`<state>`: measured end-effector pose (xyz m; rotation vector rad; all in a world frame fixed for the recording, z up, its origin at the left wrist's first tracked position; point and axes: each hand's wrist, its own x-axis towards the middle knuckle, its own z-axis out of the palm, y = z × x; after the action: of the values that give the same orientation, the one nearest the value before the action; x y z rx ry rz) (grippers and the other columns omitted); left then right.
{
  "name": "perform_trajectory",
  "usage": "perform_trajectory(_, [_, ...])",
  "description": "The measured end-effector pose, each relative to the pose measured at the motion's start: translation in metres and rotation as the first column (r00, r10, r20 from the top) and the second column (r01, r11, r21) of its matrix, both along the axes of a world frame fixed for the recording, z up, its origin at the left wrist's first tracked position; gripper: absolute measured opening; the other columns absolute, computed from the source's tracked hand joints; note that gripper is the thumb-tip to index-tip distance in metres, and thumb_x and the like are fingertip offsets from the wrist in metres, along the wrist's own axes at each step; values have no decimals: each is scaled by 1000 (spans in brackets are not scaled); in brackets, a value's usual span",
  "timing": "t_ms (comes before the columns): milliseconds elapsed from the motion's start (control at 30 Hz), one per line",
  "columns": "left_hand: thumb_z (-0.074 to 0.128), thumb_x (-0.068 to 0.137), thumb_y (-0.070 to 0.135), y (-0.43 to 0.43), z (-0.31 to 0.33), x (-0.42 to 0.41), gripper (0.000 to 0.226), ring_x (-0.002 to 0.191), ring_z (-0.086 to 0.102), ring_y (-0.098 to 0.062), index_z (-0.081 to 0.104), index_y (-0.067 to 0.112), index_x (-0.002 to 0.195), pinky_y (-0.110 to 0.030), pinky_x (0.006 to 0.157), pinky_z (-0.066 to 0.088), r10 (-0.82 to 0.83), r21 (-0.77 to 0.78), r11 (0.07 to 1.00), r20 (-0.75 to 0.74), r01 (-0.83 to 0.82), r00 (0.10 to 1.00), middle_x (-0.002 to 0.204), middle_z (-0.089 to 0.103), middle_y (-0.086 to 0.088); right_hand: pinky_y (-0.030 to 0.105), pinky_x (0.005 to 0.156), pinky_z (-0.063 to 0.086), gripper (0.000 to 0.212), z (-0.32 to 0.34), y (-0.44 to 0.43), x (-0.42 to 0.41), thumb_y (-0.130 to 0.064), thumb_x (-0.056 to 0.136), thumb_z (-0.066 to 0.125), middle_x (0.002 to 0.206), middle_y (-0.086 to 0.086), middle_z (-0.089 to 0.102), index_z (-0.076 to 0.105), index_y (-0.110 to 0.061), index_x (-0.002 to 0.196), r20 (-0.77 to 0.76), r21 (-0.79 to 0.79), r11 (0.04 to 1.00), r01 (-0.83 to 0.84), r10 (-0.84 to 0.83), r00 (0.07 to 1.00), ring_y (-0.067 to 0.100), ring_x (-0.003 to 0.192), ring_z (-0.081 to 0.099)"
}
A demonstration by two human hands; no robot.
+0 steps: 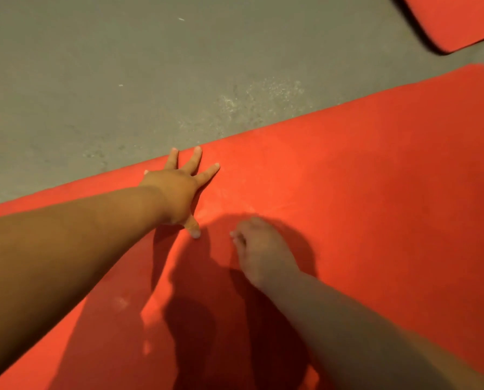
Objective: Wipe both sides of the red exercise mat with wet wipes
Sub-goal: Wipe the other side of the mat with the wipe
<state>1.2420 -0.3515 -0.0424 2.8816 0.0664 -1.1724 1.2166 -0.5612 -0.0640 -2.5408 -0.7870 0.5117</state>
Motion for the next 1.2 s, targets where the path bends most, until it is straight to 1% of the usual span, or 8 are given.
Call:
perform_trajectory(100, [85,40,63,0,1,2,146,145,-17,-34,-17,51,144,-71,98,33,28,-37,999,10,-27,1000,154,-32,10,42,78,45,26,-1,0,11,-26,91,42,90,13,61,61,-9,87,-2,6,994,-109,109,994,33,86,57])
perform_trajectory(267, [89,40,56,1,1,2,147,144,-19,-33,-14,51,144,-76,98,25,80,-84,993,-1,-79,997,154,-30,12,32,70,39,18,10,-49,91,-23,90,61,91,18,68,60,-8,81,58,-212,755,620,-624,779,33,91,62])
perform_trajectory(667, [85,57,52,39,-4,-42,135,148,-5,-21,-4,18,153,-41,116,21,187,-146,975,128,-168,974,160,-16,-4,39,76,41,11,1,23,34,-17,89,58,88,14,65,62,-9,82,44,-58,998,11,-9,999,34,87,59])
perform_trajectory(800, [89,52,43,53,0,-44,136,148,-2,-17,1,19,154,-34,115,21,165,-194,971,109,-142,980,161,-11,0,39,76,41,13,0,-1,94,-16,90,58,96,22,66,62,-3,89,195,-137,812,567,-539,819,37,93,60])
perform_trajectory(867, [90,51,41,49,-3,-42,135,148,0,-18,5,18,153,-33,114,22,159,-190,973,144,-131,977,161,-8,-1,39,77,36,14,-5,9,94,-14,91,55,97,23,65,61,-2,88,218,-118,763,636,-605,766,38,94,59])
perform_trajectory(967, [90,51,37,50,-3,-41,135,148,-1,-18,5,17,154,-30,115,19,168,-197,971,138,-139,976,161,-8,-2,36,73,35,13,-7,59,33,-13,88,58,82,17,64,61,-7,77,117,5,978,207,-206,971,34,81,59])
perform_trajectory(1067, [89,53,43,51,0,-41,135,148,-2,-16,2,19,154,-29,116,15,179,-202,968,135,-150,975,161,-9,-1,37,69,40,11,-5,74,-2,-16,85,59,76,12,59,58,-11,75,60,65,968,-244,240,969,32,74,58])
perform_trajectory(1200, [80,58,60,60,0,-62,132,148,-2,-19,0,19,153,-35,116,19,228,-124,971,199,-206,953,161,-9,-2,40,74,38,18,-9,30,87,-17,90,55,86,23,65,60,-2,82,163,-16,944,330,-323,932,38,83,61])
